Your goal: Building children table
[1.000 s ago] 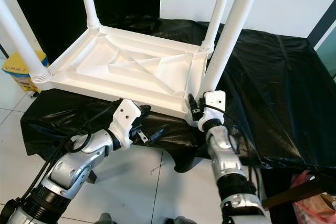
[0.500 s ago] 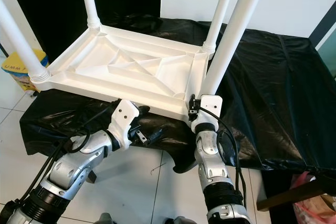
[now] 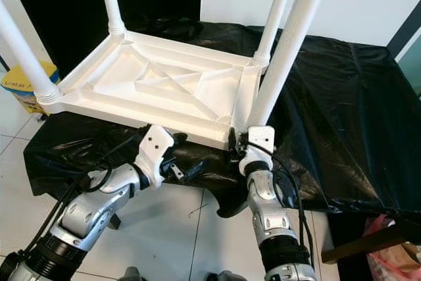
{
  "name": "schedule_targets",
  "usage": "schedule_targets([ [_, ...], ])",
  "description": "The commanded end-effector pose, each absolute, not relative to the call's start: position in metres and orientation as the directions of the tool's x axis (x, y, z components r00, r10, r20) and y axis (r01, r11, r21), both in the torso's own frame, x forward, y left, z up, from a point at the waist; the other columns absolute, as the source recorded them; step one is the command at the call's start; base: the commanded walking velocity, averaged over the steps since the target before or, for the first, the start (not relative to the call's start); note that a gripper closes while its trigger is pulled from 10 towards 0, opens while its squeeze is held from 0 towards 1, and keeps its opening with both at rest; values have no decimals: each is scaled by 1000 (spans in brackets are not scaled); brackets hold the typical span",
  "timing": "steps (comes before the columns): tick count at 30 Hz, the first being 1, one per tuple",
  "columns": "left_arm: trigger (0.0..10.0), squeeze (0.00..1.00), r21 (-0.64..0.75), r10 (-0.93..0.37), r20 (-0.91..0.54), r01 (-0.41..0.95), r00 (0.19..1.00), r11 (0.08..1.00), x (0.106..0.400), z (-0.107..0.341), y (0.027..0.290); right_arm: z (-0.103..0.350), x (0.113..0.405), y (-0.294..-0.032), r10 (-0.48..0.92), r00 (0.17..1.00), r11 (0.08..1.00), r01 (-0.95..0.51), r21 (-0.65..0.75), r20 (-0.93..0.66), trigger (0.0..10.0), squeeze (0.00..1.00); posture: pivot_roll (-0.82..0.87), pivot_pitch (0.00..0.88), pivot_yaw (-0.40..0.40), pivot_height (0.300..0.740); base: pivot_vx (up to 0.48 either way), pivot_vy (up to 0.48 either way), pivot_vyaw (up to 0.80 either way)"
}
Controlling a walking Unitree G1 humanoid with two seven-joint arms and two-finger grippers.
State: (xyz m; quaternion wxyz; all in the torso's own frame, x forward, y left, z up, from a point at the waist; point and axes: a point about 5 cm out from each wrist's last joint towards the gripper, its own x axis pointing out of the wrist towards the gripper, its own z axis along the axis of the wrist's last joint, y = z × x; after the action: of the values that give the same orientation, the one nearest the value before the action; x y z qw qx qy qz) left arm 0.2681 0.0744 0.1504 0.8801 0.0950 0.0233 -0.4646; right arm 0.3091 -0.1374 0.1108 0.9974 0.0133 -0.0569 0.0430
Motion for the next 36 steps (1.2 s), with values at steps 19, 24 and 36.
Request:
schedule_targets([
  [19,10000,0,150,-848,-127,855,515,496,266,155,71,122,328,-158,516,854,853,-504,-136,66,10000,0,58,70,-98,740,0,0,0],
  [24,10000,0,152,-847,-124,853,517,498,267,156,71,122,335,-157,545,838,831,-532,-159,43,3765,0,66,72,-103,740,0,0,0],
  [36,10000,0,152,-842,-125,849,524,506,266,155,72,107,332,-167,531,848,838,-526,-147,-9,39,0,64,75,-104,740,0,0,0],
])
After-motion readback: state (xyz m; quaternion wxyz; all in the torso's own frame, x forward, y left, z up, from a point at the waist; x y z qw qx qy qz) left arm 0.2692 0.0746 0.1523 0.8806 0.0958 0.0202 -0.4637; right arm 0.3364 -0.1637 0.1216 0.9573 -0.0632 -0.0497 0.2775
